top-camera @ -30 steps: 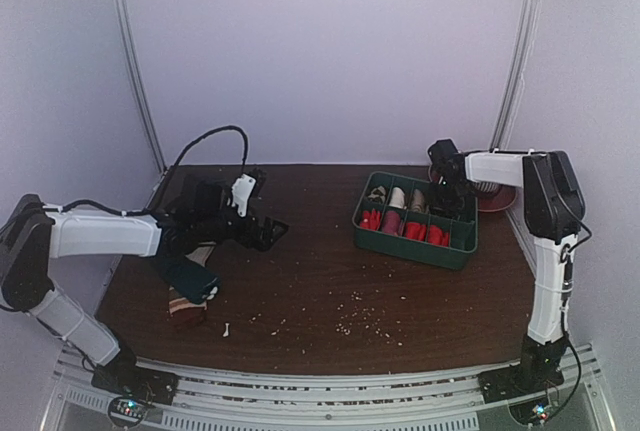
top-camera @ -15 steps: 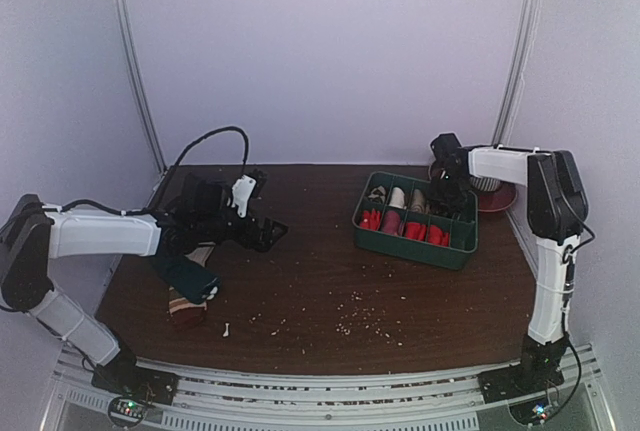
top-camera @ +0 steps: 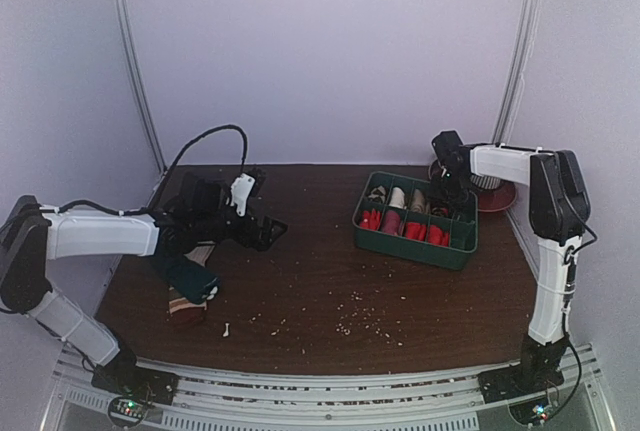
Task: Roll the socks
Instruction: Place a pair of socks in the storage box, then reset both arms
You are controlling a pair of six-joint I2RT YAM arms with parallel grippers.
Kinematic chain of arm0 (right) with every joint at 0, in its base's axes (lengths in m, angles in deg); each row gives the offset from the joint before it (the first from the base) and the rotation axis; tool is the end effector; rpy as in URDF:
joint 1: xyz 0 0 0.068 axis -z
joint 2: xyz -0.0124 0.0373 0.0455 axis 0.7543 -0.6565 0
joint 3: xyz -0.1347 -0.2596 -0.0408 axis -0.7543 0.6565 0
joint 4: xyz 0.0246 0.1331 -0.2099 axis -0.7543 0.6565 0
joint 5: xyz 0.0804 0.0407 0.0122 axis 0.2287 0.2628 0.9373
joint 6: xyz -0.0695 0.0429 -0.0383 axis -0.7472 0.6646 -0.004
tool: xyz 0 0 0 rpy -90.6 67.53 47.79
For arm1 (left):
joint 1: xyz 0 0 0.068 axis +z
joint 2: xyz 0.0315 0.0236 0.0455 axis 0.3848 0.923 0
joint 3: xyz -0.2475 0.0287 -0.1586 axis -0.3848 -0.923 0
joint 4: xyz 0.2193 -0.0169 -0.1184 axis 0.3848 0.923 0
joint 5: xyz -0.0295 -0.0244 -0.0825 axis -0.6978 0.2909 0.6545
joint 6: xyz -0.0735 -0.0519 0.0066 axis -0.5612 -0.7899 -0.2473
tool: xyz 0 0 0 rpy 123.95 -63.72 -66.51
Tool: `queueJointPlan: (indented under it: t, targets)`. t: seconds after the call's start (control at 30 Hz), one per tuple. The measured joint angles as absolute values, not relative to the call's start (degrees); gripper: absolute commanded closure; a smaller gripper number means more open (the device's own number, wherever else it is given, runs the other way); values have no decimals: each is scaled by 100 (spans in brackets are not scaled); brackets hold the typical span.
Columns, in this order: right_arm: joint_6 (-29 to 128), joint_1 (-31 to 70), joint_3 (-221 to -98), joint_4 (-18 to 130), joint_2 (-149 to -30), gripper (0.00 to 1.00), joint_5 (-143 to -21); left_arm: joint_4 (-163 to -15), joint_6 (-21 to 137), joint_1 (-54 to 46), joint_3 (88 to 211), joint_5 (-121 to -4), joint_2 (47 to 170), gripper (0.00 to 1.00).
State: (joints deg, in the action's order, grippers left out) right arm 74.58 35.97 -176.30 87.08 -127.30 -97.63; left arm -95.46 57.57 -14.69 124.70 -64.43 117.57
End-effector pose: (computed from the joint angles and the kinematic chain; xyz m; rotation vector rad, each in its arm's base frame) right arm 0.4655 0.0954 0.1835 0.4714 2.5346 0.1040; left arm 0.2712 -0.2182 0.2346 0.5319 2.0580 -0.6409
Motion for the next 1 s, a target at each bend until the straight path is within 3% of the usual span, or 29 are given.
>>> queueJointPlan:
  t: [0.73, 0.9, 1.0]
  targets:
    - [6853, 3578, -16854, 8656, -11539, 38, -9549, -9533, 5681, -1469, 12505, -6780, 11737, 2]
    - [6547, 2961, -16766, 8555, -11167, 31, -9547, -9412, 5571, -1469, 12638, -7066, 11711, 2]
    - [6379, 2391, -16762, 8396, -11054, 22, -9543, -9297, 5456, -1469, 12695, -7293, 11578, 2]
